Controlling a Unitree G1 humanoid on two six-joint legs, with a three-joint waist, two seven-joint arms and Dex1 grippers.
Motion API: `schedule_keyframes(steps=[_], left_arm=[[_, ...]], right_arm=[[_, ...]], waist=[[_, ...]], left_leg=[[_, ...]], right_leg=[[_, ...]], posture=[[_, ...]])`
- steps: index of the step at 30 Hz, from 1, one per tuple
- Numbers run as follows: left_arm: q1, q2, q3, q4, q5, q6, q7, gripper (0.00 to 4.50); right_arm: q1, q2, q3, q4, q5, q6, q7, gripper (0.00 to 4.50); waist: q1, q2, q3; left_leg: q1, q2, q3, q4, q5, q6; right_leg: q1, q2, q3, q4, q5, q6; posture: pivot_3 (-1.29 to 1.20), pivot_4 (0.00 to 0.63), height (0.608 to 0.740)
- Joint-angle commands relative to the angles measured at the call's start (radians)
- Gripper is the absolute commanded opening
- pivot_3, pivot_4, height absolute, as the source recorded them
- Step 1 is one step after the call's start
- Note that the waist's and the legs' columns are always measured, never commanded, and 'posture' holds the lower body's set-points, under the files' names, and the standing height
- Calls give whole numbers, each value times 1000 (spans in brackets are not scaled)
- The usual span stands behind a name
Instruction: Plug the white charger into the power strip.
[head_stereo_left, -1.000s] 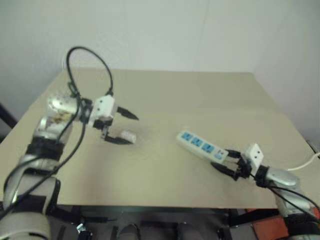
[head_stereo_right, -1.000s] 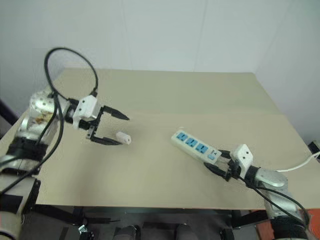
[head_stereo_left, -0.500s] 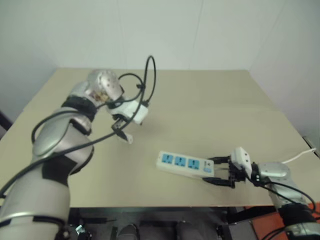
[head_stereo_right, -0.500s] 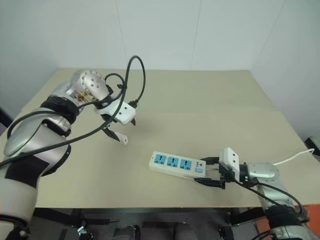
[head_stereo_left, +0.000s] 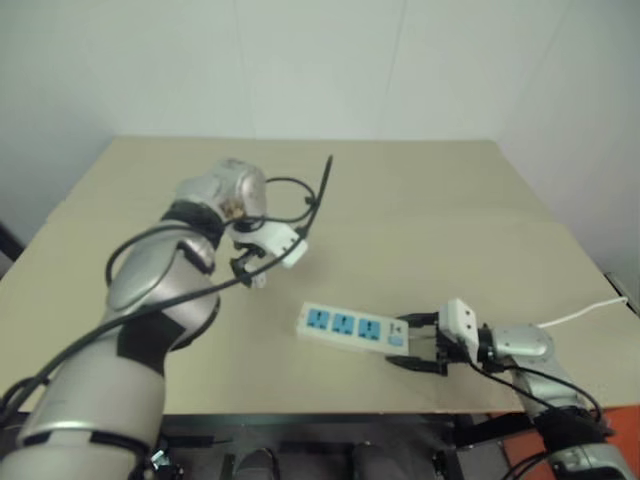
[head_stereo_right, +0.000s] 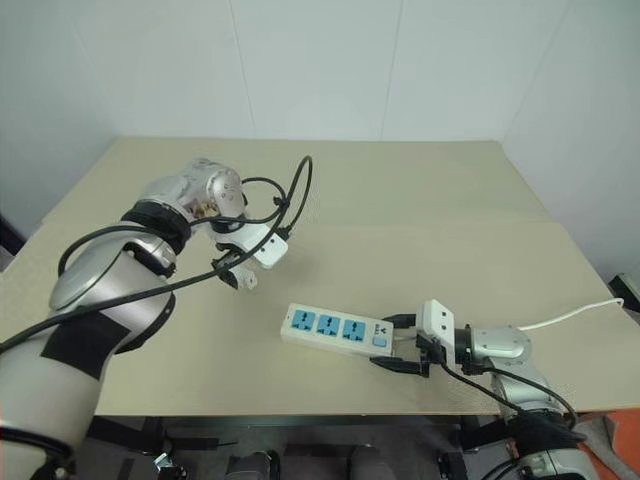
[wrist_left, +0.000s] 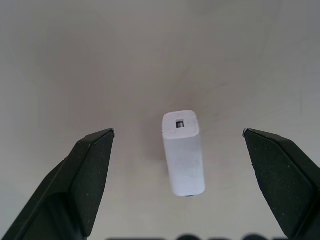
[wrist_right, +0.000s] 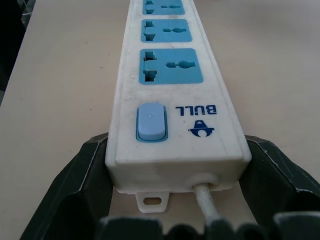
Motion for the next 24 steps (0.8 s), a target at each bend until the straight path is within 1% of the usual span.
schedule_keyframes(steps=[1, 10, 21, 24], left_arm=[[-9, -11, 19, 6, 46, 9, 30, 4500], [23, -23, 42, 19, 113, 18, 38, 4500], [57, -37, 49, 25, 179, 24, 95, 4500], [58, -43, 56, 27, 184, 30, 98, 3939]], right_arm=[[23, 3, 25, -27, -19, 5, -15, 3418], [35, 21, 30, -36, -44, -13, -88, 3418], [47, 21, 40, -65, -44, 3, -116, 3418], [50, 22, 45, -68, -50, 8, -127, 3418]], waist=[[0, 0, 0], [-2, 0, 0], [-2, 0, 0], [-2, 0, 0]], left_leg=[[0, 0, 0, 0, 0, 0], [2, 0, 0, 0, 0, 0], [2, 0, 0, 0, 0, 0], [3, 0, 0, 0, 0, 0]], right_leg=[[0, 0, 0, 0, 0, 0], [1, 0, 0, 1, 0, 0], [2, 0, 0, 1, 0, 0], [2, 0, 0, 1, 0, 0]], posture=[[0, 150, 740], [0, 150, 740], [0, 150, 740], [0, 150, 740]])
